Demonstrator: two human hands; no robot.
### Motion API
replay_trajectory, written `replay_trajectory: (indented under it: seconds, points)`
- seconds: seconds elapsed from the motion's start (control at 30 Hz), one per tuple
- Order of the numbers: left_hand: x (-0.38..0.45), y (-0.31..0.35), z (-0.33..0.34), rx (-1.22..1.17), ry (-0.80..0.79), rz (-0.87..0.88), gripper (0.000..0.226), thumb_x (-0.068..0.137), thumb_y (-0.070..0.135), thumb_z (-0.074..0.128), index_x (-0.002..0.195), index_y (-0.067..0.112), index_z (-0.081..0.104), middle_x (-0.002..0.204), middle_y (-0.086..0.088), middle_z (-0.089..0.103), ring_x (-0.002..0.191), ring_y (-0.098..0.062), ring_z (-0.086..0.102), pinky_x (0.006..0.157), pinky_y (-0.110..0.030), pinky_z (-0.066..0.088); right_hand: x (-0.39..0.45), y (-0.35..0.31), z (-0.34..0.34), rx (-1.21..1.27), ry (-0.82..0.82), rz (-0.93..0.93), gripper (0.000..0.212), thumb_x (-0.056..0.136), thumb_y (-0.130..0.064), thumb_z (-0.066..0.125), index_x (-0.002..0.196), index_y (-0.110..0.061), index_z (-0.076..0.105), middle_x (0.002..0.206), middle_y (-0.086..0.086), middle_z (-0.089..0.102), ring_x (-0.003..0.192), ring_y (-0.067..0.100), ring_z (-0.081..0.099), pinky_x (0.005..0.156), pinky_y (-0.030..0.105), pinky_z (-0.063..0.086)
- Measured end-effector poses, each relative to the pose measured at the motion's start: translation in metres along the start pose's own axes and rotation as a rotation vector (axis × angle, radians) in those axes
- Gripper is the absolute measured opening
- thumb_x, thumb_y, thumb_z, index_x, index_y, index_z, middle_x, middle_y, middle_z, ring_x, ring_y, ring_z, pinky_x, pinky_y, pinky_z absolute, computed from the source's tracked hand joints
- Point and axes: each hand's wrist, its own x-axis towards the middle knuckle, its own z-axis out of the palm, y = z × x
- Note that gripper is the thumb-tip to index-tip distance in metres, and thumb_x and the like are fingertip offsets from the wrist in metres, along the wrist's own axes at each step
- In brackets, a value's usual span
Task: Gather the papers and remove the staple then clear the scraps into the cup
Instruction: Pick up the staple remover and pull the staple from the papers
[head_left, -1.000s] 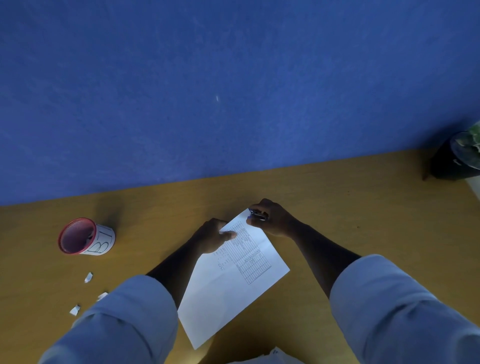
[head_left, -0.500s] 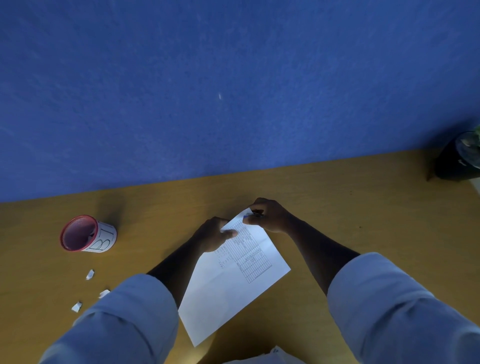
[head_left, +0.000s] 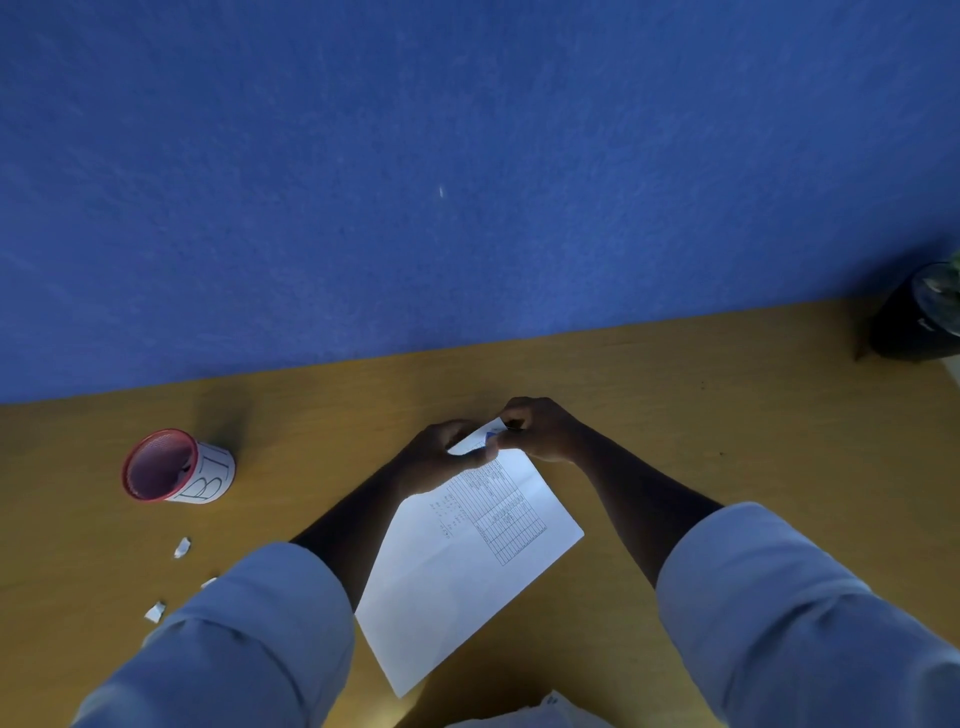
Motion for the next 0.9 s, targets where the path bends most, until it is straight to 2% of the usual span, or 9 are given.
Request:
replay_trajectory:
  seconds: [0.07, 0.1, 0.23, 0.3, 0.43, 0.53, 0.63, 0.8, 0.9]
  points:
    - [0.004, 0.011, -0.001, -0.056, 0.02, 0.048, 0.053, 0.088, 0.057, 0.063, 0.134, 0.033, 0.058, 0.125, 0.019, 0.066, 0.109, 0.002, 0.063, 0.086, -0.013, 0.052, 0.001, 0.0, 0.001, 0.01, 0.0, -0.003, 0.023, 0.085, -0.037, 0.069, 0.096, -0.018, 0.066, 0.091, -0.008, 0.061, 0.081, 0.009, 0.058, 0.062, 0.018, 0.04]
    - [0.006, 0.016, -0.001, -0.067, 0.027, 0.059, 0.05, 0.089, 0.054, 0.064, 0.134, 0.032, 0.059, 0.125, 0.021, 0.066, 0.109, 0.005, 0.062, 0.084, -0.009, 0.05, 0.001, 0.0, 0.002, 0.008, 0.003, -0.008, 0.027, 0.086, -0.036, 0.068, 0.102, -0.014, 0.067, 0.095, -0.005, 0.062, 0.085, 0.011, 0.059, 0.063, 0.017, 0.04]
    - [0.009, 0.024, -0.001, -0.092, 0.062, 0.056, 0.043, 0.09, 0.047, 0.066, 0.129, 0.029, 0.064, 0.108, 0.014, 0.074, 0.084, 0.004, 0.069, 0.067, -0.009, 0.049, 0.002, -0.001, 0.0, -0.031, 0.019, -0.022, 0.033, 0.089, -0.037, 0.063, 0.113, -0.014, 0.067, 0.099, -0.006, 0.059, 0.088, 0.011, 0.057, 0.066, 0.019, 0.042]
    - [0.008, 0.026, 0.001, -0.124, 0.073, 0.058, 0.04, 0.091, 0.042, 0.067, 0.129, 0.027, 0.066, 0.101, 0.018, 0.074, 0.082, 0.005, 0.069, 0.064, -0.008, 0.048, 0.002, -0.001, -0.002, -0.046, 0.022, -0.025, 0.034, 0.09, -0.038, 0.062, 0.114, -0.014, 0.066, 0.099, -0.007, 0.058, 0.088, 0.011, 0.056, 0.068, 0.02, 0.043]
    - [0.009, 0.027, 0.002, -0.142, 0.097, 0.072, 0.037, 0.092, 0.036, 0.067, 0.127, 0.023, 0.067, 0.107, 0.01, 0.075, 0.09, -0.009, 0.072, 0.075, -0.019, 0.055, 0.001, 0.0, -0.001, -0.054, 0.044, -0.031, 0.032, 0.09, -0.036, 0.062, 0.114, -0.015, 0.066, 0.103, -0.004, 0.061, 0.09, 0.012, 0.058, 0.071, 0.022, 0.046]
    - [0.01, 0.025, 0.003, -0.156, 0.112, 0.084, 0.038, 0.092, 0.034, 0.068, 0.128, 0.02, 0.067, 0.109, 0.005, 0.076, 0.089, -0.009, 0.072, 0.074, -0.019, 0.054, 0.002, 0.0, 0.002, -0.048, 0.081, -0.052, 0.028, 0.09, -0.033, 0.064, 0.111, -0.015, 0.068, 0.103, -0.001, 0.064, 0.089, 0.013, 0.058, 0.07, 0.022, 0.047]
    - [0.01, 0.023, 0.004, -0.175, 0.151, 0.083, 0.038, 0.092, 0.033, 0.068, 0.126, 0.016, 0.069, 0.111, 0.0, 0.076, 0.097, -0.018, 0.072, 0.083, -0.03, 0.056, 0.002, -0.001, 0.003, -0.023, 0.12, -0.07, 0.026, 0.089, -0.031, 0.066, 0.108, -0.013, 0.07, 0.098, 0.0, 0.065, 0.088, 0.014, 0.06, 0.073, 0.027, 0.05]
    - [0.009, 0.022, 0.002, -0.186, 0.145, 0.082, 0.039, 0.092, 0.034, 0.068, 0.127, 0.019, 0.068, 0.117, 0.006, 0.074, 0.104, -0.009, 0.07, 0.087, -0.021, 0.055, 0.003, -0.004, 0.003, -0.006, 0.098, -0.035, 0.028, 0.089, -0.033, 0.066, 0.106, -0.012, 0.069, 0.094, -0.005, 0.062, 0.086, 0.013, 0.06, 0.072, 0.029, 0.051]
    - [0.008, 0.021, -0.004, -0.118, 0.106, 0.105, 0.043, 0.088, 0.034, 0.073, 0.129, 0.021, 0.066, 0.123, 0.01, 0.07, 0.111, -0.001, 0.065, 0.09, -0.011, 0.05, 0.002, -0.009, 0.002, 0.037, 0.076, -0.01, 0.025, 0.088, -0.038, 0.064, 0.103, -0.018, 0.067, 0.087, -0.014, 0.057, 0.08, 0.007, 0.057, 0.064, 0.02, 0.045]
